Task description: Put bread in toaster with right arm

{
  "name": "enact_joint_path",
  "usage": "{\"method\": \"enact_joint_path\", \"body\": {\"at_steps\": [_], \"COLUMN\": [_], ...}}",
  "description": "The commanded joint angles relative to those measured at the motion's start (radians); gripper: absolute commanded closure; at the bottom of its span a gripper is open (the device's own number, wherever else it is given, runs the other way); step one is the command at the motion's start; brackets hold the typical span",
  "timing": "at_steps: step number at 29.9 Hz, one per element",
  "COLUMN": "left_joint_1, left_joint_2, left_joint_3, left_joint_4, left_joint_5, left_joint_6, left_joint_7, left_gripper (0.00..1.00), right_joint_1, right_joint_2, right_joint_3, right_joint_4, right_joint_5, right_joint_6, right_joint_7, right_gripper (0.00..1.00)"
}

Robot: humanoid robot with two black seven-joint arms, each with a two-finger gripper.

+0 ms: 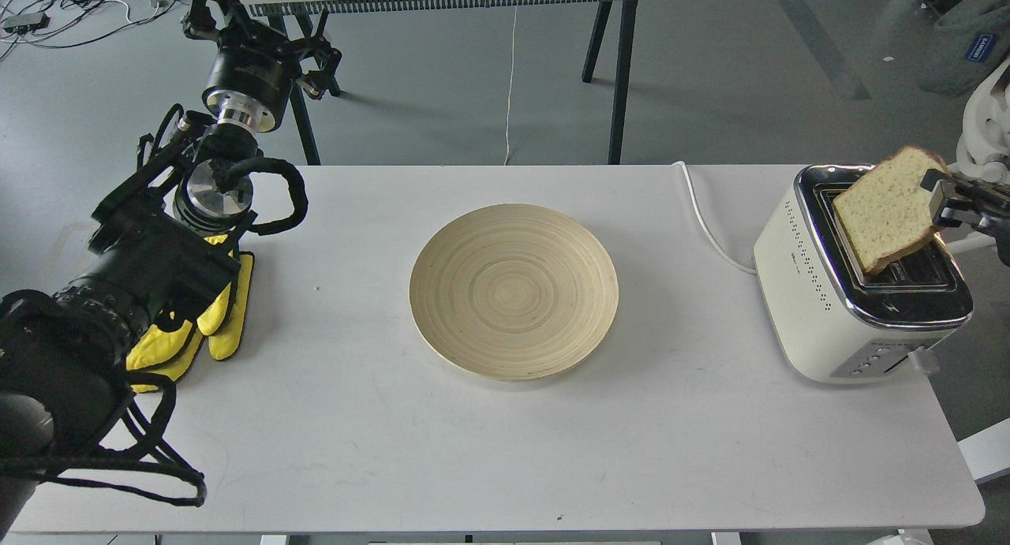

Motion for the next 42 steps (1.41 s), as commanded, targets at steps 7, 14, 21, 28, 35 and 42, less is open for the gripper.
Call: {"method": "enact_joint_path", "body": {"at_steps": [7,14,21,28,35,42], "left_joint_1": [0.0,0.0,0.0,0.0,0.0,0.0], "left_joint_2": [0.0,0.0,0.0,0.0,0.0,0.0], "left_joint_3": [0.0,0.0,0.0,0.0,-0.002,-0.002], "left_joint_4": [0.0,0.0,0.0,0.0,0.0,0.0], "left_joint_5": [0.0,0.0,0.0,0.0,0.0,0.0], "left_joint_6": [0.0,0.0,-0.001,0.0,0.002,0.002], "left_joint_7": [0.0,0.0,0.0,0.0,0.0,0.0], "left_gripper": [0.0,0.0,0.0,0.0,0.0,0.0], "right_joint_1": [-0.006,0.0,-0.001,0.002,-0.008,-0.032], "right_joint_2": [0.018,0.018,0.09,0.274,0.458,0.631], "right_joint_3": [0.012,0.134,0.364,0.539,0.621,0.676], "right_joint_4": [0.001,0.0,-0.011,-0.124,-0.29,-0.501], "right_joint_5": [0.004,0.046,0.466,0.819,1.131,1.449], "right_joint_6": [0.0,-0.018,-0.003,0.066,0.178,0.422], "right_joint_7": [0.012,0.037,0.103,0.192,0.274,0.299], "right_gripper": [0.32,0.02,0.01,0.0,0.0,0.0]}}
